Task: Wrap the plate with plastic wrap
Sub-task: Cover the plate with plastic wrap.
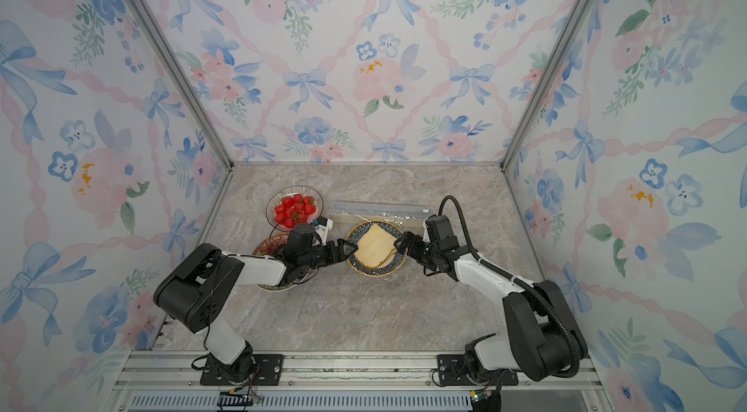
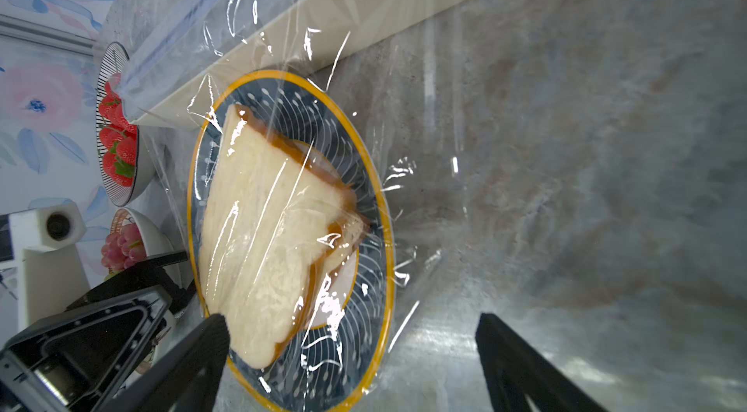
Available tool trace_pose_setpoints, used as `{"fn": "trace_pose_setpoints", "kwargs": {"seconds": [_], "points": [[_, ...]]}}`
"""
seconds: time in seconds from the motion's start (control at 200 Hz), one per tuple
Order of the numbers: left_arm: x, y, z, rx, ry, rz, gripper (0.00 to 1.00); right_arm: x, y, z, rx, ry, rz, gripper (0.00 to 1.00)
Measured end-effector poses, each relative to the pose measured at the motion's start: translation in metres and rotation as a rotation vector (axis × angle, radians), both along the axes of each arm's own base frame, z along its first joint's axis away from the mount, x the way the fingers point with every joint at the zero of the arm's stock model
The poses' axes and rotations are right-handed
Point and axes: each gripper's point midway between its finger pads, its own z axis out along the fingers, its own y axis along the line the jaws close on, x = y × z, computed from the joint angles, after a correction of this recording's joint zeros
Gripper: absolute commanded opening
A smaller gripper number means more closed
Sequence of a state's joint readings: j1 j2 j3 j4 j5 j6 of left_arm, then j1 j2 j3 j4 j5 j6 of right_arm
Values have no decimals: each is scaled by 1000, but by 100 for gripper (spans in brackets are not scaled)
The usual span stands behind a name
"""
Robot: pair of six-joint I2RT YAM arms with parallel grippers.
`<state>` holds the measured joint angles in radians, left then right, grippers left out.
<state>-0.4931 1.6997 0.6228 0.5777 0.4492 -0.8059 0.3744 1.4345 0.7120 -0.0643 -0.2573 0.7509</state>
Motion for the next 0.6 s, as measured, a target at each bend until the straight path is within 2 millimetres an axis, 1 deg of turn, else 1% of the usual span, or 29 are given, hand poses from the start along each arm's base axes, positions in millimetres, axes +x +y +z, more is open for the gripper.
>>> {"fn": "trace_pose_setpoints", "kwargs": {"seconds": [0.075,0.195,0.29,0.505,0.6], "points": [[4,-7,5,-11,-14,-17,82,6,8,-7,-9,17,19,97],[6,-17,5,-14,-13,-46,81,9,23,-15,-3,25,54,97],[2,-24,5,-12,-13,-70,81,5,32,-17,-2,29,75,97],[-4,-25,-1,13,7,-70,80,-5,41,-21,-9,52,85,97],[-16,-23,-4,21,17,-78,80,-15,43,-20,-6,60,90,97]]}}
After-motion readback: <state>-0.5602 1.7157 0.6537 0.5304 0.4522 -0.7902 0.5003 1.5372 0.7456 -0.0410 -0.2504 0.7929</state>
